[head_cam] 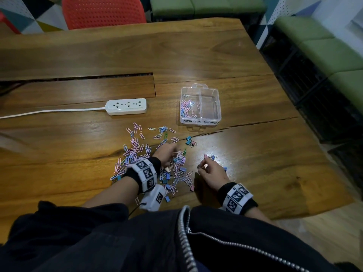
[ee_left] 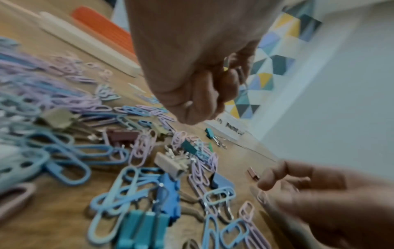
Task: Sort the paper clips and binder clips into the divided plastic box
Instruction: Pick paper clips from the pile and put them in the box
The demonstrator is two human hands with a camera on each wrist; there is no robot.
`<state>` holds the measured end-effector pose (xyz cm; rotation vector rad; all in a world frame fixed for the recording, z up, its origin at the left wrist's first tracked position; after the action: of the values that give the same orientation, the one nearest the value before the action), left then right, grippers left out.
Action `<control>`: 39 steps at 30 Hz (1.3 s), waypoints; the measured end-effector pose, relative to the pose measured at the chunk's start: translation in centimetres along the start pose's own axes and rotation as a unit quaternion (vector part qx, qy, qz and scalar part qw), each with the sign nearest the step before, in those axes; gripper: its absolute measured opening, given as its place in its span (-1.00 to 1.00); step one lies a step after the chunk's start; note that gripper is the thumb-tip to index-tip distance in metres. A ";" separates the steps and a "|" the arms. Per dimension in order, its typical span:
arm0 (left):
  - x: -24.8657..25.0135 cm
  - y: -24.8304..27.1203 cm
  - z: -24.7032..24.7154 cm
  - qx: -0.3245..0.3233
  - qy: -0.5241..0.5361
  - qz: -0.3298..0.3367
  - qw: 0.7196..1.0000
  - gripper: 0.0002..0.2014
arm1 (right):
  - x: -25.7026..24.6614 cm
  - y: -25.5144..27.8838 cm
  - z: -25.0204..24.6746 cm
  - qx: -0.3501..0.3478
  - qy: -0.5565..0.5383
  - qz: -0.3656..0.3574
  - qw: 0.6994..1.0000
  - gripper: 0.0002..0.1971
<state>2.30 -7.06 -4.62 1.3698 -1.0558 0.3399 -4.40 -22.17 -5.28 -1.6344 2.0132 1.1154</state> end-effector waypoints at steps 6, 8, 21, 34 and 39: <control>-1.0 1.1 0.3 -0.121 0.215 -0.039 0.968 -0.73 | -0.1 -0.7 0.0 0.017 0.120 0.010 0.993 -0.86; -1.4 1.3 0.6 -0.143 0.234 -0.039 0.961 -0.75 | -0.4 -0.7 0.1 0.008 0.131 0.019 0.991 -0.83; -3.5 2.3 1.5 -0.141 0.102 -0.092 0.980 -0.79 | -0.2 -0.1 1.7 -0.046 -0.334 0.100 0.936 -0.68; -2.7 3.0 1.8 -0.022 -0.250 0.042 0.967 -0.89 | -1.7 -0.7 2.6 -0.046 0.032 -0.024 0.998 -0.88; -1.6 3.6 3.8 0.014 -0.568 0.178 0.804 -0.75 | -1.4 -0.8 2.1 -0.054 0.098 -0.025 0.993 -0.78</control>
<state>-2.74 -9.08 -4.17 1.3682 -2.3222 -0.2814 -3.71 -19.70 -5.99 -1.9052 2.0495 1.1002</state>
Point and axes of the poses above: each hand's wrist, its own y-axis away from the middle knuckle, its own z-axis out of the palm, x = y × z, the point moved 7 cm from there along -y, towards the middle knuckle, and after that the axes turned 4 degrees about -z, right-handed, at the moved point
